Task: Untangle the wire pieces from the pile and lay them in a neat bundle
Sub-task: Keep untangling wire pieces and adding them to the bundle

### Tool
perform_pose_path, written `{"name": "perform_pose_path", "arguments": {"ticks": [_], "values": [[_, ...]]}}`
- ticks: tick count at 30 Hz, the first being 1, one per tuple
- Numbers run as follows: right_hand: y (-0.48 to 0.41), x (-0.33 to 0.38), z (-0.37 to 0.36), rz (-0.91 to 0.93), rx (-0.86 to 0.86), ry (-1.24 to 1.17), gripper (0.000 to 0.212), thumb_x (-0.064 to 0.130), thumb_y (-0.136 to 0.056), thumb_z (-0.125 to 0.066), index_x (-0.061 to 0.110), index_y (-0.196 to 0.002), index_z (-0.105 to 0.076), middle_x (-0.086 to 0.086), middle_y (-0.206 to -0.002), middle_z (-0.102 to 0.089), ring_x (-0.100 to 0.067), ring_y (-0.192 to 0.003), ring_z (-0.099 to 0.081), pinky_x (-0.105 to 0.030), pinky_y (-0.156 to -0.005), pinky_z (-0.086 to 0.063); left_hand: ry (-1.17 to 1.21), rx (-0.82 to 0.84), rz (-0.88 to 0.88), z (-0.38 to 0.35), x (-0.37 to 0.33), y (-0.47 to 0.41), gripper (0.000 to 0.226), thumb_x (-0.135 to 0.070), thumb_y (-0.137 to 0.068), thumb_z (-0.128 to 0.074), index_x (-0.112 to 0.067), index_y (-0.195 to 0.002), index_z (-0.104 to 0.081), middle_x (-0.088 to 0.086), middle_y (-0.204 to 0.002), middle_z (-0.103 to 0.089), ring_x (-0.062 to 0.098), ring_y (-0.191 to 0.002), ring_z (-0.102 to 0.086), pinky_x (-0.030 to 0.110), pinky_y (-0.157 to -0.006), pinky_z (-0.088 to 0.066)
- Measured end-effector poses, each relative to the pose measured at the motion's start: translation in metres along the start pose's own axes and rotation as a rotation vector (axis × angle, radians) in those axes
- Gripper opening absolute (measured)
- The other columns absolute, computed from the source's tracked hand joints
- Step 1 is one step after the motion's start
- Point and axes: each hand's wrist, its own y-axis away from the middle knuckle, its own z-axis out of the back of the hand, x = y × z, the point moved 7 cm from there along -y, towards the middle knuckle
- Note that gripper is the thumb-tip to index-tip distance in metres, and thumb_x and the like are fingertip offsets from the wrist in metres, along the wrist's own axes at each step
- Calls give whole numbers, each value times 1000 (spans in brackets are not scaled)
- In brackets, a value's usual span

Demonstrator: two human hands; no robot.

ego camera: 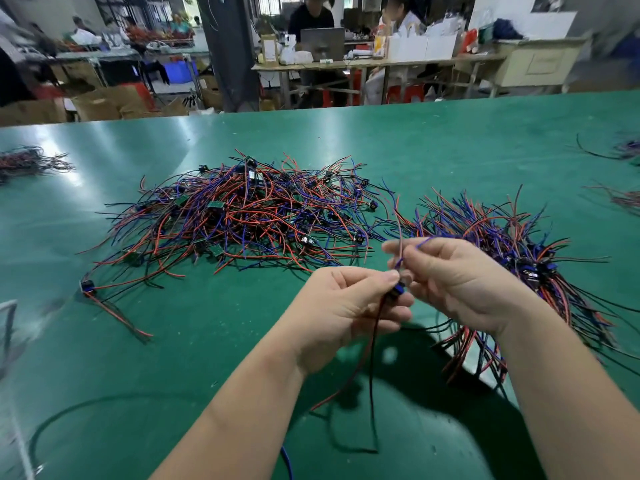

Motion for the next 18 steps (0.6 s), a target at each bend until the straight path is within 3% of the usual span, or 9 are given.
{"name": "perform_pose_path", "arguments": {"ticks": [2, 6, 9, 12, 18], "values": [[2, -2, -7, -8, 39, 62, 10, 14, -65, -66, 13, -68, -76, 0, -63, -66, -5, -54, -60, -13, -53, -47, -32, 4, -6, 2, -1, 0, 18, -26, -78, -65, -16, -67, -76, 4, -72, -72, 8, -59, -68, 17, -52, -52], [1, 6, -1, 60, -73, 37, 5, 11, -60, -68, 14, -58, -72, -2, -59, -64, -5, -48, -55, -12, -45, -43, -92, 24, 42, 6, 1, 0, 23, -15, -91, -58, -10, -73, -72, 7, -70, -72, 10, -56, -67, 17, -50, -51], [3, 18, 19, 131, -278, -89, 5, 10, -63, -68, 13, -62, -64, -1, -54, -63, -5, -42, -53, -12, -40, -41, -131, 87, 81, 1, 5, 3, 22, -15, -90, -59, -10, -73, -73, 7, -69, -71, 11, -56, -67, 17, -50, -50], [8, 22, 40, 133, -453, -164, 17, 7, -79, -66, 14, -68, -56, 2, -46, -59, -5, -36, -52, -10, -32, -34, -181, 138, 116, -4, 10, 5, 19, -14, -90, -61, -9, -75, -71, 8, -70, -70, 12, -57, -66, 18, -50, -50], [8, 23, 42, 172, -464, -235, 21, 8, -85, -65, 16, -70, -52, 0, -51, -61, -8, -42, -59, -12, -34, -38, -306, 172, 173, 2, 15, 6, 16, -10, -89, -63, -7, -75, -70, 9, -68, -70, 13, -56, -66, 20, -51, -52]]}}
